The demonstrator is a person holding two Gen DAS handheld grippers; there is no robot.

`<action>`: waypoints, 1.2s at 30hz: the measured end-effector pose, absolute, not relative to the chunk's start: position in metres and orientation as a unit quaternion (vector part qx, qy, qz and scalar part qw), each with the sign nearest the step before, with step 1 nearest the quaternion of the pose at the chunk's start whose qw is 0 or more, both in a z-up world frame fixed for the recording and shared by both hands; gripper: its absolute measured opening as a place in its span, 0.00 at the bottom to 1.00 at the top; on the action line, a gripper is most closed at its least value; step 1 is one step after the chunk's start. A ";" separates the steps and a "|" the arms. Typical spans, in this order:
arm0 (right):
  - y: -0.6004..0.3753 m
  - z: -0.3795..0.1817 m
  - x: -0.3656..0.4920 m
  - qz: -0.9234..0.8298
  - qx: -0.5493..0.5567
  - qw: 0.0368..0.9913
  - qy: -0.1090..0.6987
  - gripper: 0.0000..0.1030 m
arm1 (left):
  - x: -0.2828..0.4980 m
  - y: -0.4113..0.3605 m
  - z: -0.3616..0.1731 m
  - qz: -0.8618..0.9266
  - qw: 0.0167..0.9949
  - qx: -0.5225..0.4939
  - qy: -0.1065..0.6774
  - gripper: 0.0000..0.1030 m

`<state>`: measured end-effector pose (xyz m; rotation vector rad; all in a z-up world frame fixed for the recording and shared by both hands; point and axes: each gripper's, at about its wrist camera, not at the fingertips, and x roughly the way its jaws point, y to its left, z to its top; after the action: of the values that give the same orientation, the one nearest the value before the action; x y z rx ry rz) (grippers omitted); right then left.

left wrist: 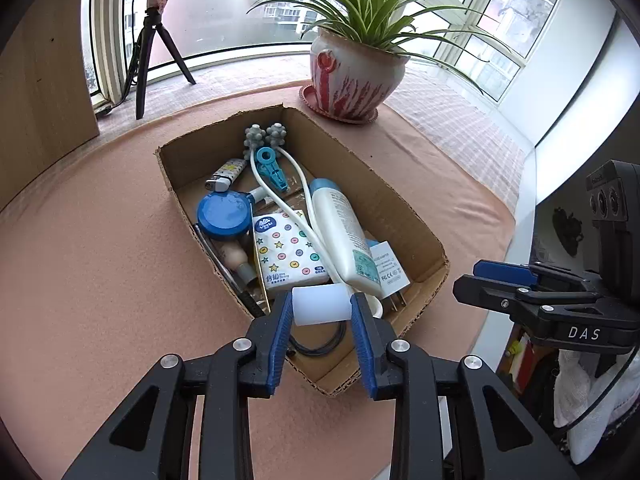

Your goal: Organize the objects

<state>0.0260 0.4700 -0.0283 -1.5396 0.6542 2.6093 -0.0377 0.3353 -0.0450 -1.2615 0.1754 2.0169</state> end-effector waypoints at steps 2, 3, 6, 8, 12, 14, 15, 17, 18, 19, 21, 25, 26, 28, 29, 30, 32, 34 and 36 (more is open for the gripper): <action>0.469 -0.030 0.026 0.841 -0.498 0.019 0.211 0.51 | -0.038 0.336 -0.045 0.790 0.365 -0.488 0.070 0.73; 0.469 -0.030 0.027 0.840 -0.499 0.018 0.211 0.51 | -0.037 0.336 -0.044 0.793 0.363 -0.485 0.071 0.78; 0.467 -0.030 0.028 0.841 -0.498 0.017 0.211 0.51 | -0.036 0.333 -0.041 0.796 0.363 -0.480 0.068 0.80; 0.467 -0.029 0.028 0.841 -0.498 0.017 0.211 0.51 | -0.037 0.331 -0.040 0.798 0.358 -0.480 0.068 0.80; 0.466 -0.028 0.028 0.842 -0.496 0.018 0.212 0.51 | -0.039 0.324 -0.038 0.803 0.350 -0.479 0.063 0.80; 0.465 -0.028 0.027 0.842 -0.497 0.017 0.211 0.51 | -0.039 0.319 -0.035 0.806 0.345 -0.477 0.060 0.80; 0.463 -0.027 0.027 0.842 -0.497 0.016 0.210 0.51 | -0.039 0.316 -0.034 0.808 0.342 -0.476 0.058 0.80; 0.460 -0.026 0.026 0.843 -0.497 0.013 0.208 0.52 | -0.039 0.310 -0.032 0.811 0.337 -0.475 0.055 0.80; 0.458 -0.025 0.025 0.843 -0.497 0.011 0.207 0.52 | -0.039 0.307 -0.031 0.813 0.334 -0.474 0.054 0.80; 0.455 -0.025 0.025 0.843 -0.496 0.009 0.205 0.51 | -0.039 0.304 -0.030 0.815 0.331 -0.473 0.053 0.80; 0.450 -0.023 0.023 0.844 -0.496 0.005 0.202 0.51 | -0.038 0.296 -0.028 0.818 0.325 -0.473 0.051 0.80; 0.438 -0.021 0.020 0.846 -0.496 -0.006 0.197 0.52 | -0.037 0.278 -0.026 0.826 0.306 -0.471 0.048 0.80; 0.435 -0.020 0.019 0.846 -0.496 -0.009 0.195 0.52 | -0.037 0.272 -0.025 0.828 0.301 -0.471 0.046 0.80; 0.427 -0.020 0.016 0.846 -0.498 -0.015 0.191 0.52 | -0.037 0.261 -0.024 0.831 0.293 -0.471 0.040 0.80; 0.423 -0.019 0.015 0.846 -0.498 -0.019 0.188 0.52 | -0.037 0.255 -0.024 0.833 0.289 -0.471 0.037 0.80; 0.419 -0.019 0.013 0.846 -0.499 -0.021 0.185 0.52 | -0.037 0.249 -0.023 0.834 0.284 -0.471 0.034 0.80; 0.409 -0.018 0.012 0.847 -0.501 -0.028 0.179 0.52 | -0.037 0.237 -0.022 0.838 0.274 -0.471 0.027 0.80; 0.399 -0.016 0.009 0.847 -0.501 -0.035 0.173 0.52 | -0.036 0.224 -0.020 0.841 0.264 -0.471 0.022 0.80; 0.388 -0.013 0.006 0.849 -0.500 -0.042 0.166 0.52 | -0.035 0.212 -0.018 0.845 0.254 -0.471 0.017 0.80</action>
<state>0.0064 0.3878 -0.0134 -1.6156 0.5358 2.7398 -0.0347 0.2117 -0.0182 -1.2785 0.0448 2.2949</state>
